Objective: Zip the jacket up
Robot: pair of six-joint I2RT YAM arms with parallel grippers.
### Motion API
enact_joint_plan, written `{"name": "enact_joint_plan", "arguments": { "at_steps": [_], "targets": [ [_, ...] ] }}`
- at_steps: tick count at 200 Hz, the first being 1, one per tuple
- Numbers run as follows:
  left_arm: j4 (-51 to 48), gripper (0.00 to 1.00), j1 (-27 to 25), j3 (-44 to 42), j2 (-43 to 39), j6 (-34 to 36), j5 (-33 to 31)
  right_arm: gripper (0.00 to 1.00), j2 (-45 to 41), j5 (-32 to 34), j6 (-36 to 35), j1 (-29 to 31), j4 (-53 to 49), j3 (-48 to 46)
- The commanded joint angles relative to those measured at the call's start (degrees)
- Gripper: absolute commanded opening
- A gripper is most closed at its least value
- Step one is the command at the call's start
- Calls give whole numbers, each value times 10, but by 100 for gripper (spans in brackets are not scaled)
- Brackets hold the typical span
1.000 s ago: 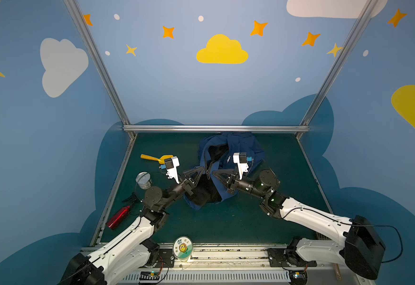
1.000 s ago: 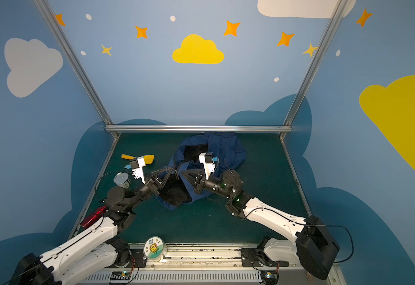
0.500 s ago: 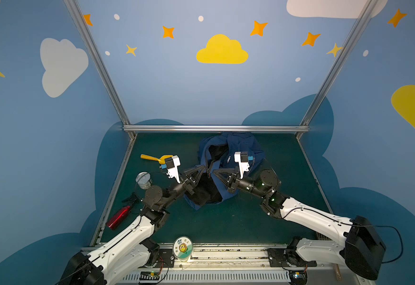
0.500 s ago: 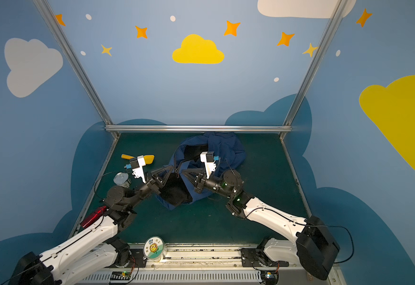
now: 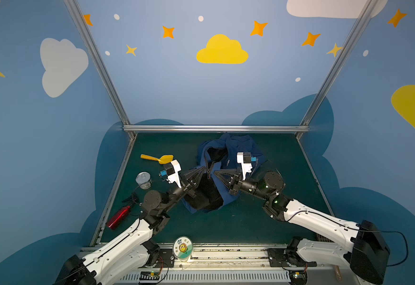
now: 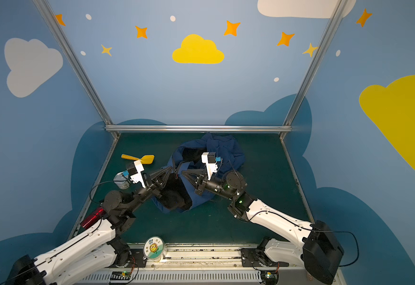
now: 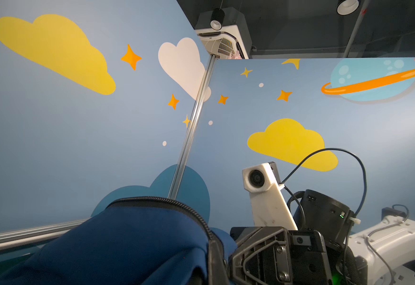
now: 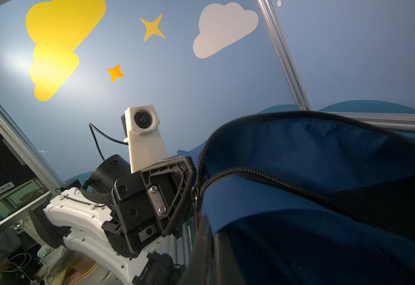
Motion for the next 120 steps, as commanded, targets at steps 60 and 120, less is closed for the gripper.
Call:
{"name": "enact_joint_plan", "arguments": {
  "at_steps": [60, 120],
  "targets": [
    [-32, 3, -5, 8, -16, 55, -26, 0, -22, 29, -43, 17, 12, 35],
    [-35, 3, -8, 2, -20, 54, -15, 0, -11, 31, -63, 13, -2, 63]
  ]
}}
